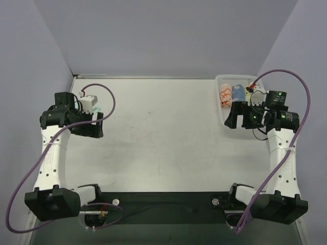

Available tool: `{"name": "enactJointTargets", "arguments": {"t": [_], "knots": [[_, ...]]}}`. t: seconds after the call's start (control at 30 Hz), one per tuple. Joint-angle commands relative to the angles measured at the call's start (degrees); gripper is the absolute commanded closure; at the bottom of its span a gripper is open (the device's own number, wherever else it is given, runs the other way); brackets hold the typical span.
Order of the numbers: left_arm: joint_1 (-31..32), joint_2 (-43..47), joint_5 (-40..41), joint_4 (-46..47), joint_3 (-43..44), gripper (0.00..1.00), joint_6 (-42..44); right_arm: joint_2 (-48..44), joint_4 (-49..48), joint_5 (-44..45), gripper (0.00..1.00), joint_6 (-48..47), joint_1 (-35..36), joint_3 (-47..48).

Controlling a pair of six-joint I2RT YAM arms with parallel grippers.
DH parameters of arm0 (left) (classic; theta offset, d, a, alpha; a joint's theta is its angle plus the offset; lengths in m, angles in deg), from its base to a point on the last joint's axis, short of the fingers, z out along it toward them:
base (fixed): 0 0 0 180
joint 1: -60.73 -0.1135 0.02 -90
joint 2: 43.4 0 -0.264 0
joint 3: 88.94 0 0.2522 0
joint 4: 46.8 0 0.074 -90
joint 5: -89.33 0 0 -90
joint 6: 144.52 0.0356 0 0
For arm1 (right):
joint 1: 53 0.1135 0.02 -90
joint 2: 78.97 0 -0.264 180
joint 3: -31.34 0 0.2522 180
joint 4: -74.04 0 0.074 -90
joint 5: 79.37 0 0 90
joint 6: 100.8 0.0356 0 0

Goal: Roll the towels
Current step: Move the towel to the center of the board

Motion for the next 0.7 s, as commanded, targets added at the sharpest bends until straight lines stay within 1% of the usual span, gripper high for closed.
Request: {"name": "enactJointTargets", "arguments": {"t": [0.0,0.07,0.17,0.23,0.27,0.3,0.37,0.4,0.47,0.5,0.63,0.67], "knots": [[0.19,-3.11,2.62,2.09,4.5,0.03,0.74,1.12,1.1,-0.79,0.0,-0.61,-0.09,1.81],[-0.07,-5.48,3.87,2.18,5.91,0.03,1.27,1.74,1.19,0.09,0.0,-0.79,0.08,2.08],[-0.33,-12.4,6.77,3.67,9.16,0.03,3.2,2.53,1.8,1.75,0.0,-1.93,0.26,2.08],[-0.42,-16.19,10.89,4.9,12.49,0.03,3.73,2.88,2.59,2.81,0.0,-3.07,0.52,2.17],[-0.68,-20.39,12.3,5.34,13.81,0.03,3.82,3.06,2.94,3.16,0.0,-3.51,0.52,2.17],[-1.47,-22.52,14.31,5.61,16.7,0.03,3.91,3.06,3.38,4.12,0.0,-3.86,0.78,2.34],[-2.88,-26.83,14.86,6.31,19.61,0.07,3.74,3.58,4.96,4.75,0.0,-5.53,0.96,2.6],[-4.36,-31.2,15.21,6.4,21.45,0.08,3.39,3.85,5.75,5.71,0.0,-6.06,1.14,2.78],[-5.77,-35.79,15.3,6.4,27.16,0.11,2.33,4.63,7.6,6.77,0.0,-7.11,1.31,3.66],[-6.48,-39.99,15.04,6.4,29.01,0.13,1.98,4.9,8.13,7.12,0.0,-7.64,1.31,3.92],[-9.29,-49.33,14.07,6.31,39.46,0.16,0.83,6.22,11.11,9.05,0.0,-9.84,1.4,5.41],[-9.38,-52.74,14.07,6.31,40.79,0.19,0.75,6.48,11.38,9.4,0.0,-10.28,1.49,5.59]]}}
